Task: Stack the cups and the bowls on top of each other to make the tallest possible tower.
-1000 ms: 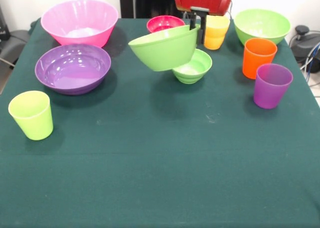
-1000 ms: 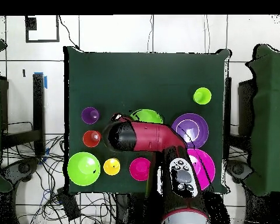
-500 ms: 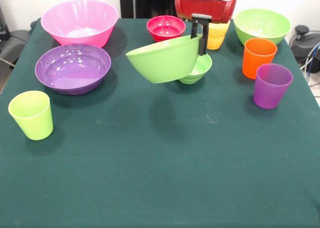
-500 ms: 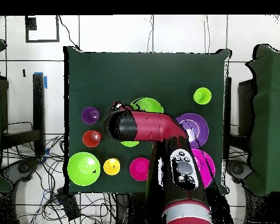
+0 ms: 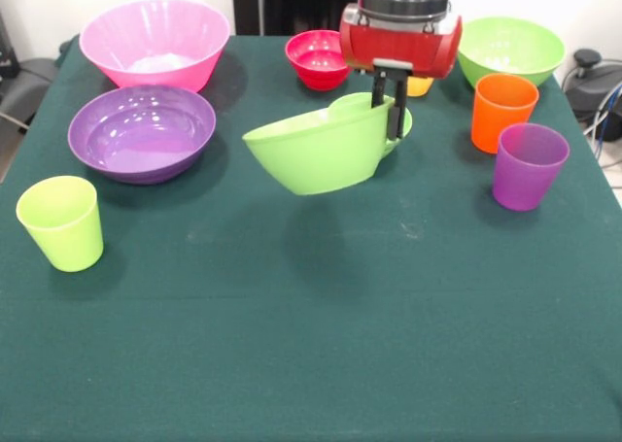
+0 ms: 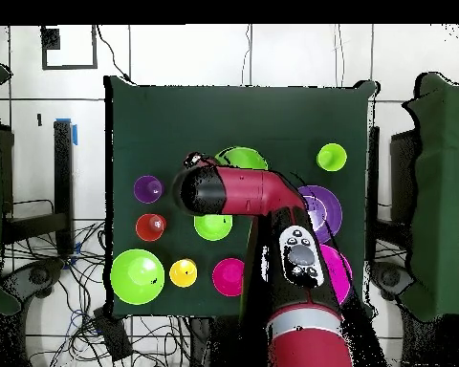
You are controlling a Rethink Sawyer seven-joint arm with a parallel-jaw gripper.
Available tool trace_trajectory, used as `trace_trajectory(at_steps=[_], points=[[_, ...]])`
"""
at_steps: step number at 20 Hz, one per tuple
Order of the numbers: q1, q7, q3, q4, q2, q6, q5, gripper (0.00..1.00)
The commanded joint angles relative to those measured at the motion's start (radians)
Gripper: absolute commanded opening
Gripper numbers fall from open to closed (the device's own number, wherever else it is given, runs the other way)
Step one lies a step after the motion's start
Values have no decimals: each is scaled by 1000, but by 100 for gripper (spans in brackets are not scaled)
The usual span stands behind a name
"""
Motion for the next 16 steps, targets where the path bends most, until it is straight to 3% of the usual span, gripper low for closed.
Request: trace_trajectory(at_steps=[1,10,16], points=[[20,-13,91,-109,93,64,-25,0],[21,-29,104,-170,130,70,-29,0],[21,-22,103,-156,122,62,-33,0]])
